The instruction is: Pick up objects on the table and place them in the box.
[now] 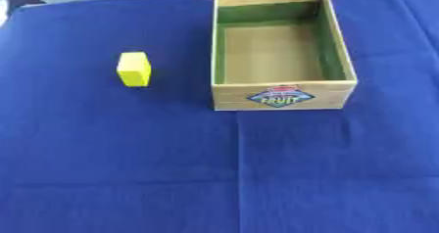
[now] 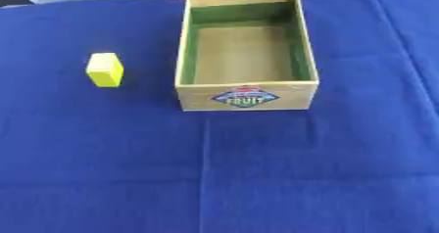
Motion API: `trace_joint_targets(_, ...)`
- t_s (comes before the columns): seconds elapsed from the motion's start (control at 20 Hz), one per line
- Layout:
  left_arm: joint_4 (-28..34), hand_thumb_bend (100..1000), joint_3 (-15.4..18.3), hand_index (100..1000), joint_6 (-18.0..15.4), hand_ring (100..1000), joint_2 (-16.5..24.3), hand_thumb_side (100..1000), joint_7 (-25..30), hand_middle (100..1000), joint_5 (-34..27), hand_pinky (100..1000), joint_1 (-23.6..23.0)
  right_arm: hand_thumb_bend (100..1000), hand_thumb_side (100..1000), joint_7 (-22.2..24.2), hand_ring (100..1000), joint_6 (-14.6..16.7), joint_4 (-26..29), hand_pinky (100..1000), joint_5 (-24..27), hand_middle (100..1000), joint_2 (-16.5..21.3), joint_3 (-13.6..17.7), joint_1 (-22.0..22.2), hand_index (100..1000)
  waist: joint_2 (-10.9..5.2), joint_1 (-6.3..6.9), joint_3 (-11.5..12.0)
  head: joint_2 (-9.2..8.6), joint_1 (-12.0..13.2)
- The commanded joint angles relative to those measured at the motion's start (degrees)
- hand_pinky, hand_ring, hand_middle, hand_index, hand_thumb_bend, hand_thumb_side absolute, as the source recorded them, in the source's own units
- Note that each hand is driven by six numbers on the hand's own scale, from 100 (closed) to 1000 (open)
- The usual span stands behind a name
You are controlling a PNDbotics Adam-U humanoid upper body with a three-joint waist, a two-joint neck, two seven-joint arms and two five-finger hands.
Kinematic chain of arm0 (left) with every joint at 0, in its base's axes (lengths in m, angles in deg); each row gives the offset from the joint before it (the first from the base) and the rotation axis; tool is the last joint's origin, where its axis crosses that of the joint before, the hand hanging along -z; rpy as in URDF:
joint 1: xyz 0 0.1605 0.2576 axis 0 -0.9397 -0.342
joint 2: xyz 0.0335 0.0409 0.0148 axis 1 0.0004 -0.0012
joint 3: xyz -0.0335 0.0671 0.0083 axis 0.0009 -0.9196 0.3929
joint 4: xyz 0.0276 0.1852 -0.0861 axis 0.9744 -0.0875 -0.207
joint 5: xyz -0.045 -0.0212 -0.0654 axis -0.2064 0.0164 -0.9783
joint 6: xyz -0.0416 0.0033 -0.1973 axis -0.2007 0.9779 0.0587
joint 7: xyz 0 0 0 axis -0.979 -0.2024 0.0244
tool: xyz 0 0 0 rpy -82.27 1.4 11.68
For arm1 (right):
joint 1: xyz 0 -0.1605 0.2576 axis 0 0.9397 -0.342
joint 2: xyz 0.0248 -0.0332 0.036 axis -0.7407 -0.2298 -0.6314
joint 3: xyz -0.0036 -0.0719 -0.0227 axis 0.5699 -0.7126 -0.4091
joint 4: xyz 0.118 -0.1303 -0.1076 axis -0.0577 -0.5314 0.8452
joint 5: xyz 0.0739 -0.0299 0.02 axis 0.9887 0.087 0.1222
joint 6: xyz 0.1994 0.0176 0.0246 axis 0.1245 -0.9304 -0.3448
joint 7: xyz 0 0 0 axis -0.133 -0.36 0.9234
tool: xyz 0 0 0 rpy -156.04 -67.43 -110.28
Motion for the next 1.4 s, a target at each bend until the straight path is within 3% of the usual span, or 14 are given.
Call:
trace_joint_targets(0.05, -3.86, 708, -1.83, 977, -1.72, 809, 1.25, 983, 2.69, 835, 2.77, 668, 3.0, 100, 1000, 0.45, 670, 0.0, 1.07, 664, 0.06, 541, 2.02, 0.29, -0.24, 779, -0.98, -0.06, -0.14, -0.72, 0.3)
trace_joint_targets(0.35, -11.83, 754, -4.16, 985, -4.91, 815, -2.9, 964, 7.59, 839, 7.67, 675, 7.93, 100, 1000, 0.79, 670, -0.2, 1.07, 665, 0.12, 540, 1.94, 0.13, -0.3, 778, -0.96, 0.07, -0.41, -1.11, 0.47)
trace_joint_targets(0.5, -15.86, 743, -4.04, 982, -6.54, 815, -5.36, 965, 10.07, 838, 10.15, 674, 10.41, 100, 1000, 0.93, 670, -0.28, 1.07, 665, 0.14, 540, 1.86, 0.11, -0.26, 778, -0.94, 0.07, -0.49, -1.26, 0.52)
trace_joint_targets(0.7, -21.11, 792, -4.6, 986, -8.65, 828, -7.62, 921, 13.3, 855, 13.37, 696, 12.84, 100, 1000, 1.13, 670, -0.41, 1.07, 666, 0.18, 539, 1.74, 0.01, -0.35, 778, -0.82, 0.17, -0.69, -1.32, 0.7)
trace_joint_targets(1.05, -29.27, 906, -5.19, 996, -13.96, 845, -8.91, 912, 18.96, 872, 19.03, 727, 14.72, 100, 1000, 1.28, 670, -0.75, 1.07, 667, 0.04, 538, 1.65, 0.12, -0.06, 778, -0.81, 0.43, -0.4, -1.2, 0.33)
trace_joint_targets(1.4, -29.06, 987, -4.14, 1000, -18.47, 861, -7.69, 887, 24.66, 894, 24.74, 756, 13.74, 100, 1000, 1.24, 670, -1.01, 1.07, 668, -0.2, 537, 1.57, 0.29, 0.28, 777, -0.85, 0.47, 0.04, -1.09, -0.07)
